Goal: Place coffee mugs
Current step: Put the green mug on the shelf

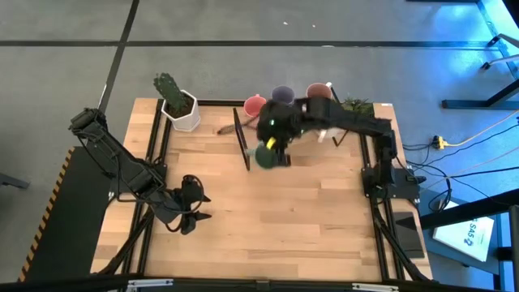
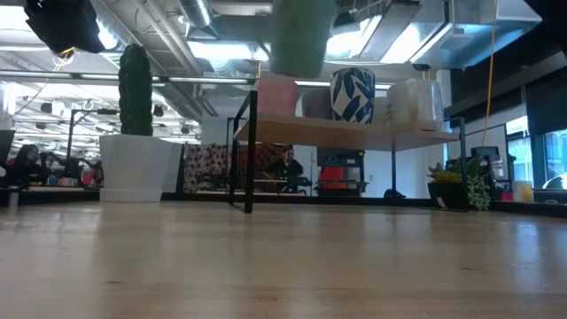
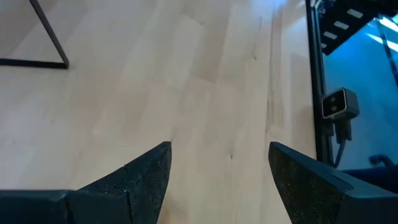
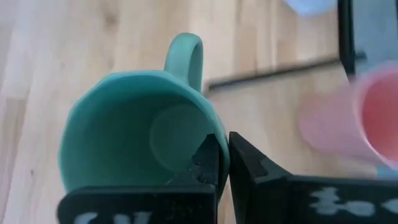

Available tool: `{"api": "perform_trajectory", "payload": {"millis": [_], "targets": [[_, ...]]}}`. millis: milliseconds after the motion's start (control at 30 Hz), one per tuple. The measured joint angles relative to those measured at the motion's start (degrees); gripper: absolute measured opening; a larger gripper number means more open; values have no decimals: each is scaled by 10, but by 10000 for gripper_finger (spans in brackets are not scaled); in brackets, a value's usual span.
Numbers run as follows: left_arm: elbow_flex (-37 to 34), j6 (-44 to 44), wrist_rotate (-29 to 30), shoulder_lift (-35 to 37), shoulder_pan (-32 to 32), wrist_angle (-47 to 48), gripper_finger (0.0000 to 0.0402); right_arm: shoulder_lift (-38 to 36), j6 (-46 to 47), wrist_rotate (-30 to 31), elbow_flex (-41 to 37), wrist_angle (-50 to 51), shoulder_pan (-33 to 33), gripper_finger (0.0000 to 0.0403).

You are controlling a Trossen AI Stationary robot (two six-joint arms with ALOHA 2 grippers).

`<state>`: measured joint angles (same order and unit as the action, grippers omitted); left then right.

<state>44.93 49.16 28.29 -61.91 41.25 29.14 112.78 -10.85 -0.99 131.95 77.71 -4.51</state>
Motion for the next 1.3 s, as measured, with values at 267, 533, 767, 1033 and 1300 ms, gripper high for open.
{"api": "perform_trajectory", "payload": {"millis": [267,533,767,1033,1300], "targets": [[0,3,17,0,0,1,263,8,-35,-2,0,13,-61,0],[0,3,41,0,-9,4,263,7,-62,-15,-20,-10,-83,0],[0,3,41,0,-22,5,263,8,-75,-29,-46,-46,-91,0],[0,2,41,0,-31,9,263,13,-82,-34,-45,-48,-107,0],[0,2,41,0,-31,13,263,30,-102,-44,-45,-53,-105,0]]}}
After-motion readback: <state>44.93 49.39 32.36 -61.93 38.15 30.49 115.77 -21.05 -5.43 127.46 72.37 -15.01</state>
